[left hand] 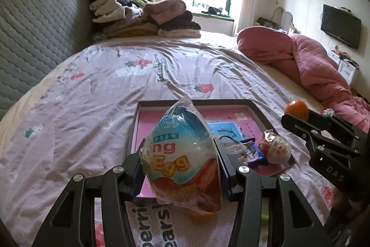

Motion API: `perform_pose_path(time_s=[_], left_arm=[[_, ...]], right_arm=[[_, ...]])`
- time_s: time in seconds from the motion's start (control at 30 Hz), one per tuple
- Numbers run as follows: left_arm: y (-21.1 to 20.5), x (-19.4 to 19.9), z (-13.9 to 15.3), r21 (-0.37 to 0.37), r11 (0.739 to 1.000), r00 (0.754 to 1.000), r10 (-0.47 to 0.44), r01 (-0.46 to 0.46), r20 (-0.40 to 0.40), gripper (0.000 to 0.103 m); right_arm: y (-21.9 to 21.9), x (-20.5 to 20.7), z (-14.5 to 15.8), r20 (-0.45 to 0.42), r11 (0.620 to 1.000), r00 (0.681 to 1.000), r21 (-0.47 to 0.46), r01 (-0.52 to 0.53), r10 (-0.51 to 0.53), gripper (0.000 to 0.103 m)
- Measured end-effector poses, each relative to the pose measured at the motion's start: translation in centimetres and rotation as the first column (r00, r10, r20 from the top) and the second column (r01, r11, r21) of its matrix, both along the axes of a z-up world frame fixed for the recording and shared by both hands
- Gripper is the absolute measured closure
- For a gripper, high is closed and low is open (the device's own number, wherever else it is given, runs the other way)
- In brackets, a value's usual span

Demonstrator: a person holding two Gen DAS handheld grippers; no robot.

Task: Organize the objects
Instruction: 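Lift and carry the Kinder egg with the left tool while the right tool carries the orange over the tray, then lower the Kinder egg into the tray and open the left tool while the right tool releases the orange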

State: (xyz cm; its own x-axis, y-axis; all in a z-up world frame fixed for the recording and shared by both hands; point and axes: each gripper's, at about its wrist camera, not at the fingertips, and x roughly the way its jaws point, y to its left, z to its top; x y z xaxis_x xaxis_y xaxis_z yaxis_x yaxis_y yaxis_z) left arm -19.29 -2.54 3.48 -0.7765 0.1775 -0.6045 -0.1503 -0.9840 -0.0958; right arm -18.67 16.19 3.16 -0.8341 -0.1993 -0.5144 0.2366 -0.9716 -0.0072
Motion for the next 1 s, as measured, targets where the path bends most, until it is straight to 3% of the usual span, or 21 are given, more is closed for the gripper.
perform_pose_path(time_s=[0.3, 0.63, 1.0], left_arm=[[0.1, -1.9, -2.6, -0.035, 0.999, 1.000, 0.002, -0.002, 0.005, 0.049], [-1.4, -4.0, -6.0, -0.042, 0.999, 0.997, 0.004, -0.001, 0.078, 0.049], [-1.9, -4.6, -7.7, -0.056, 0.998, 0.993, 0.020, -0.014, 0.117, 0.049]], right_arm=[[0.6, -1.8, -2.4, 0.052, 1.000, 0.999, -0.012, -0.004, 0.005, 0.064], [0.8, -2.6, -5.1, 0.115, 1.000, 0.993, 0.018, -0.001, -0.001, 0.064], [-0.1, -2.4, -6.4, 0.127, 0.998, 0.992, 0.053, -0.031, 0.024, 0.064]])
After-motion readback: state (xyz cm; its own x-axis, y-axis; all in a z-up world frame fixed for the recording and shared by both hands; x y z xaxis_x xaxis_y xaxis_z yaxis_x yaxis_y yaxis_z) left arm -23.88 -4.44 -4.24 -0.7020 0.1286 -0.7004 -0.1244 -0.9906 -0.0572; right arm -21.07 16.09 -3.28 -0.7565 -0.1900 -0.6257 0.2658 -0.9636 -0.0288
